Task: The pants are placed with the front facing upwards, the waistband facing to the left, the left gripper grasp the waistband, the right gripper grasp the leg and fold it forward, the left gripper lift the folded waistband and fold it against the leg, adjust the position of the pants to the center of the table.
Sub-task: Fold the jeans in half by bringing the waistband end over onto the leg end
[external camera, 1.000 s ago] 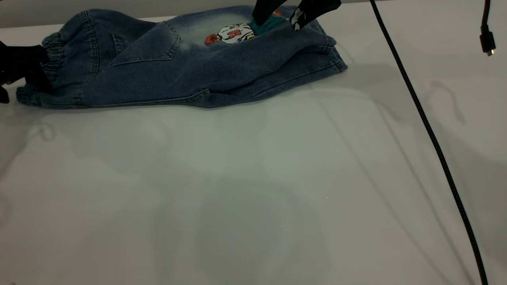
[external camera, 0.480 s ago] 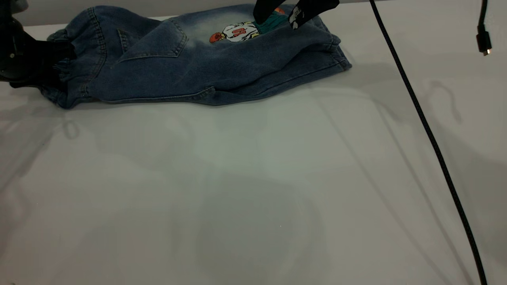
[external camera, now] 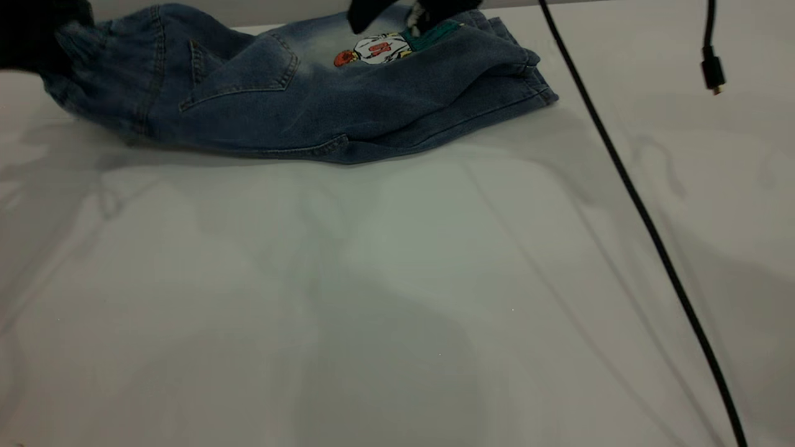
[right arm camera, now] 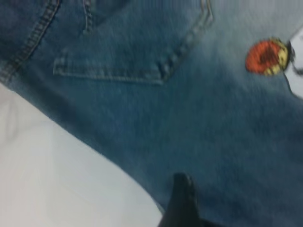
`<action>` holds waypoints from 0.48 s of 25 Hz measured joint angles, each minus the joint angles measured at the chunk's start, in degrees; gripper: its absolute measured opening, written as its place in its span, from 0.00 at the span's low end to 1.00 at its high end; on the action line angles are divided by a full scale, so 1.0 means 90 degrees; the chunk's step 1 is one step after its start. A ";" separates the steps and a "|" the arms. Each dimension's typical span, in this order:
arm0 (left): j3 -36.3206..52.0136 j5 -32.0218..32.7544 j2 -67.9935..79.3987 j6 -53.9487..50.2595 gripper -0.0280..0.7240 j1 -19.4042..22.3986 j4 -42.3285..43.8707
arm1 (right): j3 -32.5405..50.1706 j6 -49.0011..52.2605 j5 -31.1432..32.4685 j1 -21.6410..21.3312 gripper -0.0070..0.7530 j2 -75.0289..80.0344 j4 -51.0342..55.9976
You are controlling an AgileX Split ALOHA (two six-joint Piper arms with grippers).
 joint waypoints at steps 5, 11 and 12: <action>0.0000 0.0361 -0.0428 0.0037 0.12 -0.0046 0.0007 | 0.0000 0.0000 -0.0500 0.0240 0.68 0.0127 0.0141; 0.0000 0.0726 -0.0824 0.0130 0.12 -0.0438 0.0021 | 0.0000 0.0006 -0.0864 0.0364 0.68 0.0422 0.0327; 0.0000 0.0731 -0.0893 0.0130 0.12 -0.0515 0.0021 | 0.0000 0.0006 -0.0879 0.0370 0.68 0.0485 0.0319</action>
